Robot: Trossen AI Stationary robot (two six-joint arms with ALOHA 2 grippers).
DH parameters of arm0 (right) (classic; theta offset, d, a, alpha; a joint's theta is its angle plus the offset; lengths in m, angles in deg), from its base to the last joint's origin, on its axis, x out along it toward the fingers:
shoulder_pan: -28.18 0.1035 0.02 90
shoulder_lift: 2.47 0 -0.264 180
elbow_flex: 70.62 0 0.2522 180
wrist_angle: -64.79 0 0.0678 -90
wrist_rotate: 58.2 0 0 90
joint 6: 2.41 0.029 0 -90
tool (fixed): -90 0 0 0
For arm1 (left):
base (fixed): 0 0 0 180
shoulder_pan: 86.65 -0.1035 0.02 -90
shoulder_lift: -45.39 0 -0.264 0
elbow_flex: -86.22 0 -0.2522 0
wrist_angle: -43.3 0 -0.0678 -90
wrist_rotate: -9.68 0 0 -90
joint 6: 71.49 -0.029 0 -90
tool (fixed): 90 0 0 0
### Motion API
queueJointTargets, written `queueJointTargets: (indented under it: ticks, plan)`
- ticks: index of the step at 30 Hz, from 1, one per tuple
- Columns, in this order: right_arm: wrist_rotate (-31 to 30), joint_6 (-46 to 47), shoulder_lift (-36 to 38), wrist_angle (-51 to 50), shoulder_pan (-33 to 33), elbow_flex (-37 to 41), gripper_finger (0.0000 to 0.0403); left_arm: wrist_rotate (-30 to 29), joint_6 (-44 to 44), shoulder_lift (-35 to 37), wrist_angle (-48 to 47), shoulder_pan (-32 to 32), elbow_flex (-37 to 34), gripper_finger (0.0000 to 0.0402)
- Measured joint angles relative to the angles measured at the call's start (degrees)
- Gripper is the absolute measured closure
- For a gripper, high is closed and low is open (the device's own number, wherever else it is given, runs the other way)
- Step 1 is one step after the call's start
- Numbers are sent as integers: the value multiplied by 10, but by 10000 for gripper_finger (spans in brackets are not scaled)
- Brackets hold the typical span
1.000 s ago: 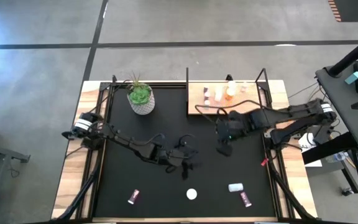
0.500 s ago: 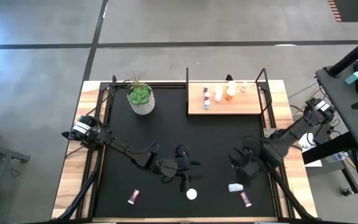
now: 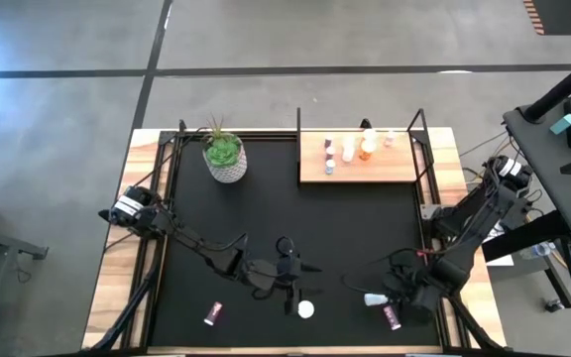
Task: Pick and place medicine bottles onto shelf by color
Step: Put the white pill bottle on the shelf aligned with the other white pill bottles
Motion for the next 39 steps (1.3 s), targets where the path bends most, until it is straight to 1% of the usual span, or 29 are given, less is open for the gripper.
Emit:
queueJointTargets:
  ticks: [5,11,15,23,28,31,37,39]
  plan:
    - [-13,-7,0,28,-1,27,202,-1,13,0,11,3,0,157]
    - [-12,-14,-5,105,0,57,202,-2,28,0,9,7,-2,157]
    - [-12,-14,-30,105,0,60,202,-2,28,0,9,9,-2,157]
    - [-11,-17,-104,105,0,60,202,-2,28,0,9,9,-2,157]
    - [-7,-28,-127,103,0,55,202,-2,28,0,8,8,-2,157]
    - [1,-30,-130,103,0,52,214,-3,27,0,9,8,-2,157]
    - [11,-29,-111,103,0,45,264,-4,27,0,9,8,-2,157]
    - [10,-30,-99,102,0,36,274,-4,27,-5,12,8,-3,157]
